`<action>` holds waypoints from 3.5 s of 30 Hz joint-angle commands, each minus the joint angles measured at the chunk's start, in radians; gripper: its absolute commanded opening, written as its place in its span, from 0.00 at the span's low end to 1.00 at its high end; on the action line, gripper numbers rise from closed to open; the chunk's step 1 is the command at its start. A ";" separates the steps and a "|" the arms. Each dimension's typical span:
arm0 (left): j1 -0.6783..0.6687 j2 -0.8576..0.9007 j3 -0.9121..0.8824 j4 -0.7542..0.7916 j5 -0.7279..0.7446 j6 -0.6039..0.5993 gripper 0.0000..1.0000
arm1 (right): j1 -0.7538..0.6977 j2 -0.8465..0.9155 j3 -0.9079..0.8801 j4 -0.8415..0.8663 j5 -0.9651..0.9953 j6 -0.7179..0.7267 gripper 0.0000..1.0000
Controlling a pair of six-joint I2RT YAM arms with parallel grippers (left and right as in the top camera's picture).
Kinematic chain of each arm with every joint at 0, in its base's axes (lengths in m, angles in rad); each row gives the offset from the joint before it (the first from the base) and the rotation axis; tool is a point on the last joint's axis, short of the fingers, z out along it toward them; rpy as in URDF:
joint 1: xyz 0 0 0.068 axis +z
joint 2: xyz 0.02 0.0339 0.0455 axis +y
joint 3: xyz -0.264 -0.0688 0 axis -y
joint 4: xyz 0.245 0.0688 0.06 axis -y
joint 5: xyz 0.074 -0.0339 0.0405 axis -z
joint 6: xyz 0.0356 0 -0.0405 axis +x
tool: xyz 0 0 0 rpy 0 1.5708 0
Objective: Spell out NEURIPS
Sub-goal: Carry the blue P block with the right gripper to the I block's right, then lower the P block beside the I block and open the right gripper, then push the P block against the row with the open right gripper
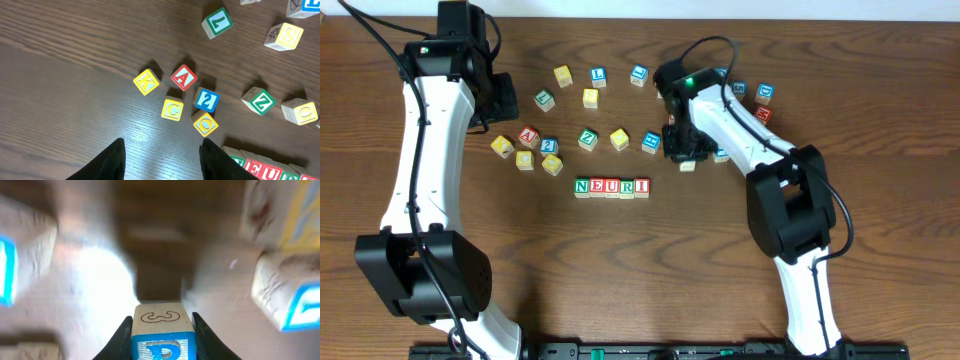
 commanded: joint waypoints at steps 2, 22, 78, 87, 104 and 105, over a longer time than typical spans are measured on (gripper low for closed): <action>0.004 -0.019 0.026 -0.003 -0.013 0.013 0.47 | 0.052 -0.039 0.005 -0.033 -0.030 -0.013 0.08; 0.004 -0.019 0.026 0.002 -0.013 0.013 0.47 | 0.098 -0.039 -0.056 0.024 -0.046 0.034 0.13; 0.004 -0.019 0.026 0.005 -0.012 0.013 0.48 | 0.072 -0.088 -0.010 -0.012 -0.139 -0.041 0.47; 0.004 -0.019 0.026 0.005 -0.012 0.013 0.48 | 0.007 -0.254 -0.006 -0.071 -0.142 -0.066 0.48; 0.004 -0.019 0.026 0.005 -0.012 0.013 0.48 | -0.072 -0.299 -0.246 0.025 -0.151 -0.056 0.48; 0.004 -0.019 0.026 0.005 -0.012 0.013 0.47 | -0.072 -0.299 -0.269 0.050 -0.151 -0.042 0.47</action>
